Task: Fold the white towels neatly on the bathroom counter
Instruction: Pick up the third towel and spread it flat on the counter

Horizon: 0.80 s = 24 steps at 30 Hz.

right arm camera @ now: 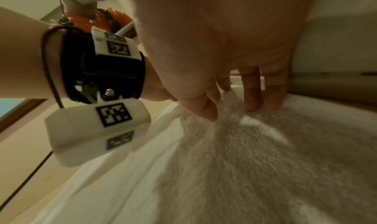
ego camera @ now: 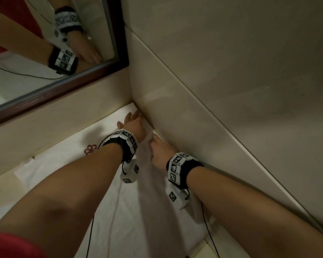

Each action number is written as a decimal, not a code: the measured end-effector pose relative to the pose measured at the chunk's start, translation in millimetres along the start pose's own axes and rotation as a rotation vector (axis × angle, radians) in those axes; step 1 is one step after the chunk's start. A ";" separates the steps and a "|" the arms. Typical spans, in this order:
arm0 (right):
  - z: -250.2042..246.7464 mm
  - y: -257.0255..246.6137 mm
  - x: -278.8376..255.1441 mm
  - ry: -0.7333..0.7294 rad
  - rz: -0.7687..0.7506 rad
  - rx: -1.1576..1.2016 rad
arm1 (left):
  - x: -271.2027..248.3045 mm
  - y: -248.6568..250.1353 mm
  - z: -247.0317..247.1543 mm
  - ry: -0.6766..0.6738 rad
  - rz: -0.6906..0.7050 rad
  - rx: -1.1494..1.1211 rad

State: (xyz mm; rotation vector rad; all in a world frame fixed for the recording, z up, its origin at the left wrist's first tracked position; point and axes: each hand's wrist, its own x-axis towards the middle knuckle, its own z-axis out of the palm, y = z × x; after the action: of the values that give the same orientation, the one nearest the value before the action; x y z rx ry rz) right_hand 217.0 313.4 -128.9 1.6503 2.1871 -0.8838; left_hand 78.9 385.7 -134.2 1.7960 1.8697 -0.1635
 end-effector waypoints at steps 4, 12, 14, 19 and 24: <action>2.0 -5.0 -1.5 -0.042 -0.032 -0.069 | 0.7 -3.4 1.3 -0.025 -0.082 0.025; -2.7 -8.2 -4.5 -0.120 0.034 -0.080 | -2.2 -8.1 1.4 -0.089 -0.009 0.086; -2.7 -9.1 -7.4 -0.141 0.036 -0.065 | -12.9 -10.3 2.8 -0.065 -0.030 0.086; 0.7 -12.0 -26.1 -0.131 0.040 0.010 | -49.6 -17.7 10.4 -0.012 -0.084 0.141; 9.6 -20.0 -75.1 -0.069 0.071 0.087 | -97.2 -27.5 16.1 -0.036 -0.039 0.114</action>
State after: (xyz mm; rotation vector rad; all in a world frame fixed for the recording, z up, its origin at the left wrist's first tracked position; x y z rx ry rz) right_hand 220.9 245.9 -89.4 1.6996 2.0581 -1.0138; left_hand 54.2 289.1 -111.3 1.8193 1.9053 -0.3208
